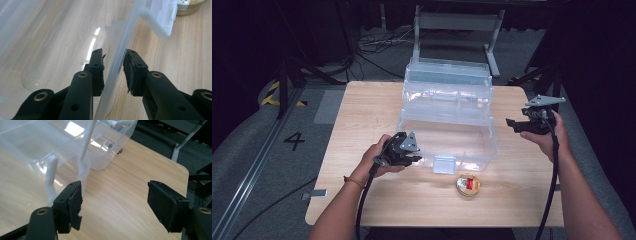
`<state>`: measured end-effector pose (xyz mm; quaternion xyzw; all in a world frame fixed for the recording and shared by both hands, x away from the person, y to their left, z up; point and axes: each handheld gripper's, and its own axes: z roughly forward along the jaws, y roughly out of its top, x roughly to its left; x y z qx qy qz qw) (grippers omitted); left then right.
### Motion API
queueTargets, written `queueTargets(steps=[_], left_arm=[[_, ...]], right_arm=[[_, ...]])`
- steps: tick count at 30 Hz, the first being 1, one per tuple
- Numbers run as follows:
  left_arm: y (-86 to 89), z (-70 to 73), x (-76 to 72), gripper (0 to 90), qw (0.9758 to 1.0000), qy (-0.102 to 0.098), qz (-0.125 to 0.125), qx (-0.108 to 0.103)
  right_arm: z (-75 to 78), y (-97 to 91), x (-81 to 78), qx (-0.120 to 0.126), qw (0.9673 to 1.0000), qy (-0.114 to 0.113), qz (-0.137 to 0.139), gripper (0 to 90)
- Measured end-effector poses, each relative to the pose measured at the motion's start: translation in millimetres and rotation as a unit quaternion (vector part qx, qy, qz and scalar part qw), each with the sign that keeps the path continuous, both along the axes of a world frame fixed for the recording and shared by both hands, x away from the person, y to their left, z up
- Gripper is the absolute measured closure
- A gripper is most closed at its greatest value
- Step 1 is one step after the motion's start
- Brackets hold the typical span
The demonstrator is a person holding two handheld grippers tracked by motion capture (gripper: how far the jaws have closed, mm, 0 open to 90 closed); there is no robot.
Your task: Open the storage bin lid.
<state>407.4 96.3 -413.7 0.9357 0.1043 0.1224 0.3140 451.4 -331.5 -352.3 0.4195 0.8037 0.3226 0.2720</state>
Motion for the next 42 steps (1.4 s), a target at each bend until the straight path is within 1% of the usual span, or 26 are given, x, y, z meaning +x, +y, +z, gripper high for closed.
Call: queueTargets(steps=[1, 2, 4, 6, 8, 9, 10, 11, 12, 13, 15, 17, 21, 24, 25, 30, 32, 34, 35, 38, 39, 40, 42], left_arm=[[-0.1, 0.1, -0.1, 69.7, 1.0, 0.0, 0.0, 0.001], [-0.2, 0.0, -0.2, 69.5, 1.0, -0.001, 0.001, 0.001], [-0.3, 0.0, -0.3, 69.4, 1.0, -0.001, 0.002, 0.001], [-0.4, 0.0, -0.2, 69.4, 1.0, -0.001, 0.002, 0.0], [-0.5, 0.0, -0.1, 69.4, 1.0, 0.0, 0.003, 0.0], [-0.5, 0.1, -0.2, 69.3, 1.0, 0.001, 0.004, 0.001], [-0.5, 0.1, -0.2, 69.3, 1.0, 0.001, 0.004, 0.001], [-0.7, 0.1, -0.2, 69.3, 1.0, 0.002, 0.006, 0.0], [-0.7, 0.1, -0.2, 69.2, 1.0, 0.002, 0.006, 0.0], [-0.8, -0.1, -0.2, 69.2, 1.0, 0.003, 0.007, -0.001], [-1.0, 0.1, -0.3, 69.2, 0.9999, 0.005, 0.01, -0.001], [-1.2, 0.2, -0.6, 69.1, 0.9999, 0.006, 0.012, 0.0], [-2.1, 0.1, -1.5, 69.1, 0.9999, 0.006, 0.015, -0.001], [-3.8, 0.0, -2.1, 69.2, 0.9999, 0.003, 0.015, 0.0], [-4.3, -0.1, -2.7, 69.2, 0.9999, 0.002, 0.016, 0.0], [-5.9, 0.0, -3.3, 69.2, 0.9999, 0.0, 0.015, 0.001], [-6.1, -0.2, -3.3, 69.2, 0.9999, 0.0, 0.016, 0.0], [-6.1, 0.0, -3.5, 69.1, 0.9999, 0.0, 0.016, 0.001], [-6.3, -0.2, -3.4, 69.0, 0.9999, -0.001, 0.017, 0.0], [-6.9, -0.4, -4.1, 68.2, 0.9998, -0.004, 0.02, 0.002], [-7.2, -0.3, -4.3, 67.6, 0.9998, -0.006, 0.02, 0.005], [-7.2, -0.3, -4.3, 67.2, 0.9998, -0.006, 0.02, 0.005], [-8.4, -0.7, -5.6, 66.5, 0.9996, -0.015, 0.02, 0.012]], right_arm=[[-2.1, -1.6, -6.1, -0.005, 1.0, 0.002, 0.005, 28.6], [-3.7, -3.2, -10.3, -0.005, 1.0, 0.002, 0.007, 28.6], [-8.2, -6.1, -18.4, 0.0, 0.9999, 0.01, 0.011, 28.6], [-15.1, -7.8, -27.2, -0.01, 0.9997, 0.017, 0.016, 28.6], [-21.6, -8.9, -34.5, -0.012, 0.9993, 0.026, 0.025, 28.6], [-25.4, -9.1, -39.0, -0.017, 0.999, 0.03, 0.027, 28.6], [-25.4, -9.1, -39.0, -0.017, 0.999, 0.03, 0.027, 28.6], [-31.3, -8.7, -46.0, -0.013, 0.9987, 0.035, 0.033, 28.6], [-31.3, -8.7, -46.0, -0.013, 0.9987, 0.035, 0.033, 28.6], [-33.9, -8.0, -49.4, -0.016, 0.9985, 0.038, 0.037, 29.0], [-39.9, -5.2, -57.8, -0.015, 0.9984, 0.035, 0.042, 30.5], [-45.8, -2.3, -63.3, -0.013, 0.9974, 0.046, 0.053, 30.4], [-56.6, 6.4, -73.5, -0.019, 0.9948, 0.063, 0.077, 30.0], [-65.4, 15.3, -82.8, -0.025, 0.9909, 0.082, 0.104, 29.5], [-67.6, 18.6, -86.6, -0.023, 0.9893, 0.088, 0.114, 29.4], [-74.1, 32.5, -98.8, -0.027, 0.9839, 0.104, 0.143, 28.3], [-76.7, 39.0, -103.7, -0.029, 0.9806, 0.112, 0.158, 28.0], [-79.3, 47.0, -108.8, -0.036, 0.9771, 0.118, 0.173, 27.9], [-80.1, 50.7, -110.9, -0.039, 0.9759, 0.12, 0.177, 27.5], [-82.0, 59.8, -114.8, -0.036, 0.9712, 0.132, 0.195, 26.6], [-82.5, 64.5, -116.6, -0.038, 0.9704, 0.134, 0.197, 26.2], [-82.5, 64.5, -116.6, -0.038, 0.9704, 0.134, 0.197, 26.2], [-83.0, 72.3, -118.0, -0.042, 0.9677, 0.14, 0.205, 26.0]])
